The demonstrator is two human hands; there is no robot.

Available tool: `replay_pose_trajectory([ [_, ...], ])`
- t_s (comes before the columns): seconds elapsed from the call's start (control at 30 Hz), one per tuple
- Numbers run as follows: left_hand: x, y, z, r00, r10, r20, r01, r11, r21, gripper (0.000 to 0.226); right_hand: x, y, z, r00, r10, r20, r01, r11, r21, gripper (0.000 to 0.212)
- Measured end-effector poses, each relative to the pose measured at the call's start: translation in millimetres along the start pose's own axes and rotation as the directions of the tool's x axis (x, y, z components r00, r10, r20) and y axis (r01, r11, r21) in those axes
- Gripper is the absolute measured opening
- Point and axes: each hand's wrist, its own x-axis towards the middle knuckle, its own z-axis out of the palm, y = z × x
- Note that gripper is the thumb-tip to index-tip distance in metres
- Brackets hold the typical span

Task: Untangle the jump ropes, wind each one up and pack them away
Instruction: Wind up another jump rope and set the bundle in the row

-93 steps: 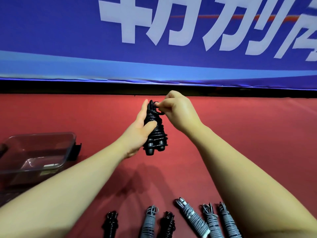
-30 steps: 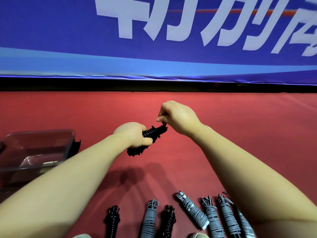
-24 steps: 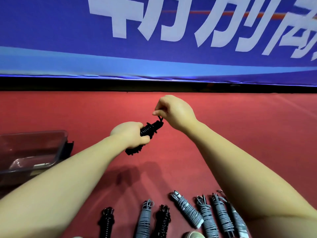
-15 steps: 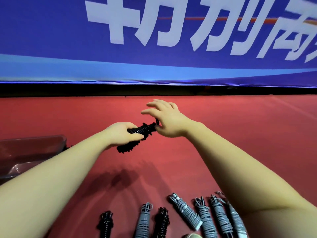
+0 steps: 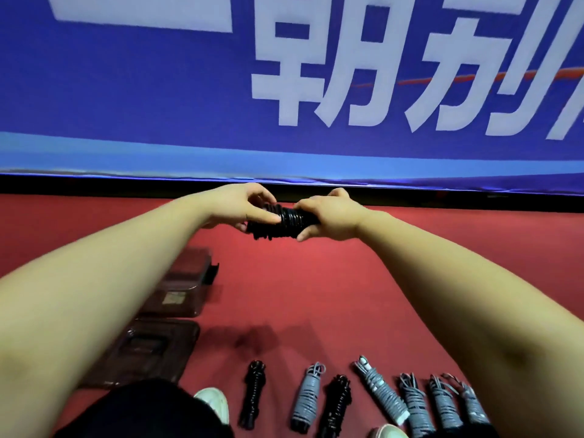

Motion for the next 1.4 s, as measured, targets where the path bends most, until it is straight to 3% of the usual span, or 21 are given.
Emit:
replay_pose_trajectory([
  [0.13,-49.8,-4.8,-19.6,0.997,0.071,0.008,-0.071,0.986,0.148,0.050,-11.7,-35.5,-10.6,0.999,-0.019,-0.025,0.018,0.999,-0.041,0.062],
  [0.23,-66.9,-15.9,-31.6,0.999,0.049,-0.013,-0.047,0.993,0.109,0.050,-8.0,-60.6,-11.3,0.994,-0.079,-0.082,0.070,0.992,-0.106,0.066],
  [0.37,-68.5,-48.8,-54.2,1.000,-0.005,-0.006,0.005,0.999,-0.049,0.046,15.6,-84.5,-3.0,0.982,-0.137,-0.129,0.151,0.983,0.105,0.069],
  [0.63,-13.0,-151.9,-93.8,0.994,-0.097,0.049,0.101,0.989,-0.105,0.054,117.1,-92.6,69.2,0.968,-0.220,-0.124,0.236,0.963,0.134,0.069],
  [0.97,47.4,-307.2,-139.1,0.947,-0.318,0.033,0.319,0.930,-0.181,0.053,275.8,-115.6,181.6,0.931,-0.362,0.049,0.322,0.876,0.359,0.072],
  [1.13,44.8,-388.9,-147.8,0.878,-0.414,-0.242,0.443,0.893,0.081,0.079,328.4,-139.7,233.3,0.930,-0.332,0.159,0.234,0.866,0.442,0.072],
  [1.27,48.5,-468.2,-130.5,0.840,-0.497,-0.218,0.543,0.767,0.343,0.087,376.9,-159.2,284.6,0.904,-0.313,0.290,0.179,0.895,0.409,0.069],
  [1.4,68.5,-498.1,-116.3,0.879,-0.405,-0.252,0.476,0.759,0.443,0.084,402.1,-171.3,320.8,0.918,-0.257,0.303,0.127,0.913,0.388,0.064],
])
